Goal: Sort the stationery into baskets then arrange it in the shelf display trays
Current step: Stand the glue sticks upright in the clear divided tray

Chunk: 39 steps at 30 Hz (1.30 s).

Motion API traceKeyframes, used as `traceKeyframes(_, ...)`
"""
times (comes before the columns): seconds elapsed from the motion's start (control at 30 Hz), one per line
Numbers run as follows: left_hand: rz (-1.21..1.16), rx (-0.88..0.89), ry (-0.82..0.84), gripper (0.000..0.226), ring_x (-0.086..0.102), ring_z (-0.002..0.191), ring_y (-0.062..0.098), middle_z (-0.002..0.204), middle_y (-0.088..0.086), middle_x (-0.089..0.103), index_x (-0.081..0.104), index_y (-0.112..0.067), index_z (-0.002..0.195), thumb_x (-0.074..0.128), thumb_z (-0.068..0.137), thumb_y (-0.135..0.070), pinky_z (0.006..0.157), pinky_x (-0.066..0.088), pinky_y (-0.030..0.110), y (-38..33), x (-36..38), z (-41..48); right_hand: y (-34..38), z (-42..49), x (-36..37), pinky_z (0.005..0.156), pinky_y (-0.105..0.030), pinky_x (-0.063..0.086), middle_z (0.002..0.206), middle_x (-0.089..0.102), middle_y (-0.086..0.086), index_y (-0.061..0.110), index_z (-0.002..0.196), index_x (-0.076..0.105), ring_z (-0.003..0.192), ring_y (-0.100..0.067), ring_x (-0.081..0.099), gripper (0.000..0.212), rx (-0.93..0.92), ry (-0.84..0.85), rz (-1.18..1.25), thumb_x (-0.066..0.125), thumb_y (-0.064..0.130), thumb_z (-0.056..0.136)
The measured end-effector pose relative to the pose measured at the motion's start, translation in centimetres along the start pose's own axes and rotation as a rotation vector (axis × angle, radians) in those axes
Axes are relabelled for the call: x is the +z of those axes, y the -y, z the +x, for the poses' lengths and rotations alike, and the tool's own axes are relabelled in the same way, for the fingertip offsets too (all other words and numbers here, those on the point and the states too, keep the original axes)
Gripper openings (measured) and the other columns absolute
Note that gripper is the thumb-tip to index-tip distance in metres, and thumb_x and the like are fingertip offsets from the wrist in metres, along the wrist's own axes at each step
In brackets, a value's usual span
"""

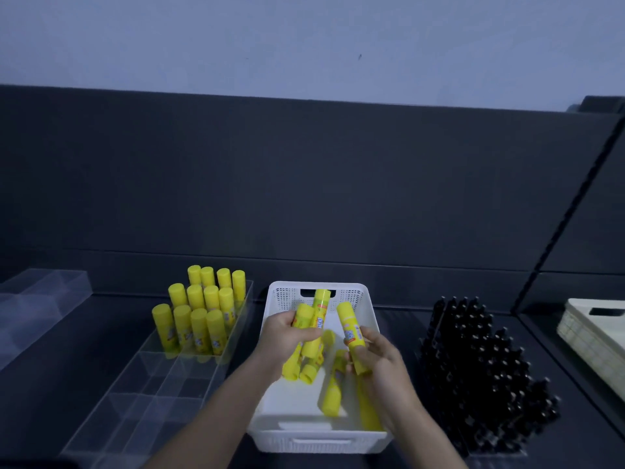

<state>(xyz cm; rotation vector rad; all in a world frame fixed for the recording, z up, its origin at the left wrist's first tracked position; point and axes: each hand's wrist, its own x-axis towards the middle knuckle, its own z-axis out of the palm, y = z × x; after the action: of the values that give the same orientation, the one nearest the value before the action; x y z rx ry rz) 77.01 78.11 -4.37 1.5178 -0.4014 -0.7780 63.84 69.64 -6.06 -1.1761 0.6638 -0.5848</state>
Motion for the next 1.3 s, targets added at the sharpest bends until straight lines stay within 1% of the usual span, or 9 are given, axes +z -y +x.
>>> traceKeyframes(0.2,-0.079,0.106,-0.016,0.017,0.069,0.076,0.026,0.086,0.011,0.074,0.070,-0.006,0.090,0.068,0.076,0.004,0.074,0.057,0.039,-1.6,-2.6,-3.7,1.1,-1.2,1.7,0.048,-0.024,0.043,0.065,0.056,-0.008,0.000,0.085,0.061,0.054,-0.018,0.049,0.018,0.077,0.191,0.226,0.047,-0.009,0.078)
traceKeyframes(0.37,-0.065,0.217,-0.121,0.018,0.068,0.066,0.009,0.071,-0.003,0.073,0.069,-0.012,0.080,0.068,0.076,0.005,0.058,0.053,0.022,-2.6,-6.8,-6.5,1.1,-2.4,5.0,0.056,-0.025,0.040,0.065,0.058,-0.005,0.009,0.074,0.060,0.056,-0.013,0.051,0.018,0.045,0.254,0.131,0.051,0.007,0.090)
traceKeyframes(0.53,-0.098,0.236,-0.217,0.020,0.067,0.079,0.022,0.091,0.012,0.072,0.068,-0.004,0.096,0.068,0.077,0.002,0.063,0.056,0.029,-2.4,-12.6,-8.2,-0.2,-2.8,8.8,0.082,-0.036,0.041,0.082,0.071,-0.005,0.009,0.081,0.066,0.083,-0.021,0.059,0.012,0.029,0.250,-0.060,0.056,0.004,0.086)
traceKeyframes(0.73,-0.025,0.293,-0.219,0.018,0.067,0.068,0.008,0.080,0.003,0.073,0.069,-0.009,0.091,0.068,0.077,0.002,0.058,0.053,0.019,-2.0,-21.1,-9.5,-0.9,-3.7,17.1,0.078,-0.036,0.046,0.085,0.066,-0.010,0.008,0.084,0.063,0.080,-0.019,0.060,0.008,-0.100,0.224,-0.152,0.058,0.003,0.087)
traceKeyframes(0.87,0.006,0.265,-0.212,0.017,0.063,0.067,0.007,0.076,0.000,0.069,0.068,-0.013,0.088,0.069,0.077,0.000,0.057,0.048,0.017,-1.3,-26.6,-9.3,-1.8,-3.5,22.7,0.059,-0.016,0.042,0.066,0.053,0.002,0.017,0.074,0.061,0.063,-0.010,0.049,0.018,-0.230,0.170,-0.345,0.061,0.002,0.085)
traceKeyframes(0.93,0.020,0.238,-0.190,0.016,0.063,0.070,0.011,0.077,0.000,0.069,0.067,-0.013,0.087,0.070,0.077,-0.001,0.060,0.046,0.018,-0.8,-28.3,-9.1,-2.7,-2.7,24.6,0.059,-0.021,0.038,0.064,0.049,0.005,0.019,0.070,0.056,0.064,-0.012,0.046,0.020,-0.304,0.109,-0.567,0.066,0.008,0.083)
traceKeyframes(1.0,0.033,0.224,-0.161,0.015,0.063,0.068,0.010,0.073,-0.002,0.069,0.067,-0.013,0.085,0.070,0.077,-0.001,0.058,0.047,0.016,-0.2,-29.3,-9.0,-4.2,-1.8,25.7,0.064,-0.026,0.038,0.072,0.057,0.001,0.012,0.081,0.059,0.072,-0.017,0.052,0.009,-0.314,0.073,-0.850,0.067,0.015,0.082)
traceKeyframes(1.07,0.007,0.218,-0.136,0.017,0.063,0.067,0.008,0.071,-0.005,0.069,0.067,-0.014,0.083,0.071,0.076,0.001,0.059,0.047,0.015,0.2,-30.0,-8.9,-5.8,-1.4,26.2,0.066,-0.026,0.037,0.087,0.065,-0.008,0.005,0.094,0.060,0.083,-0.024,0.058,0.020,-0.310,0.049,-1.056,0.068,0.020,0.082)
traceKeyframes(1.3,-0.033,0.181,-0.089,0.020,0.064,0.069,0.008,0.076,-0.003,0.070,0.067,-0.013,0.087,0.071,0.075,0.002,0.058,0.048,0.013,1.1,-30.9,-8.5,-6.9,-1.3,26.8,0.067,-0.029,0.042,0.094,0.067,-0.008,0.010,0.091,0.061,0.087,-0.026,0.061,0.027,-0.336,0.072,-1.290,0.068,0.034,0.080)
